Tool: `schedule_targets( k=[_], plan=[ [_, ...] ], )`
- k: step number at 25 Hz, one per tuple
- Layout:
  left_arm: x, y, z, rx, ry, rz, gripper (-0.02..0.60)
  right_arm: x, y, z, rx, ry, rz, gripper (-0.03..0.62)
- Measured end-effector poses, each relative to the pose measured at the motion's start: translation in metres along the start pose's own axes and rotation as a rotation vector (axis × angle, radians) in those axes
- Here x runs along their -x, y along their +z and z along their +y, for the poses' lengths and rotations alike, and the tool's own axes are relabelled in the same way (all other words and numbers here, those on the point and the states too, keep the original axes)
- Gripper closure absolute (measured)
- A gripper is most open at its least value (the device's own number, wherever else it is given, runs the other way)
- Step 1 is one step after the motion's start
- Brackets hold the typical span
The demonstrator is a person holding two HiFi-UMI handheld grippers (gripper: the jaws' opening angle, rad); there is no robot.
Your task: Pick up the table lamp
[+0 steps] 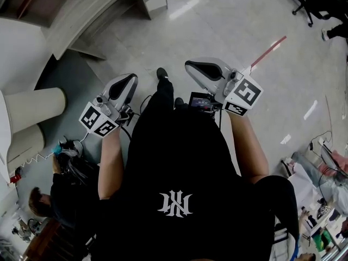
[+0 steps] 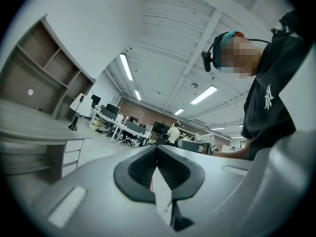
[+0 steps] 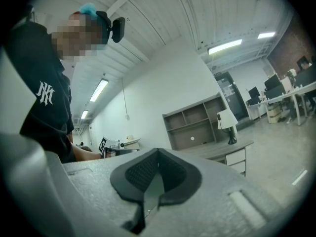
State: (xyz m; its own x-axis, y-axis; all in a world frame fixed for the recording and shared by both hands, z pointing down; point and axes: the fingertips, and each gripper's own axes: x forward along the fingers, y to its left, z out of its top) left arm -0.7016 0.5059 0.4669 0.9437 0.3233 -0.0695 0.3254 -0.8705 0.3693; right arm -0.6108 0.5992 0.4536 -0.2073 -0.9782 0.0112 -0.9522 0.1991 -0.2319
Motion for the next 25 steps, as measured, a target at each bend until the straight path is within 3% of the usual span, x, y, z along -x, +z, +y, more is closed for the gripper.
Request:
schedule_targets(
  k=[8, 16, 25],
  plan=[
    [-0.026, 0.025, 0.065, 0.01, -0.002, -0.029, 0.592, -0.041, 0.009, -0.059, -0.006, -0.023, 0.025, 0.595],
    [-0.062, 0.058, 0.173, 0.041, -0.008, -0.04, 0.592, -0.119, 0.04, -0.142, 0.014, -0.029, 0.053, 0.595],
    [-0.107, 0.108, 0.279, 0.122, -0.113, -0.083, 0.592, -0.185, 0.077, -0.233, -0.019, -0.149, 0.099, 0.594]
  ],
)
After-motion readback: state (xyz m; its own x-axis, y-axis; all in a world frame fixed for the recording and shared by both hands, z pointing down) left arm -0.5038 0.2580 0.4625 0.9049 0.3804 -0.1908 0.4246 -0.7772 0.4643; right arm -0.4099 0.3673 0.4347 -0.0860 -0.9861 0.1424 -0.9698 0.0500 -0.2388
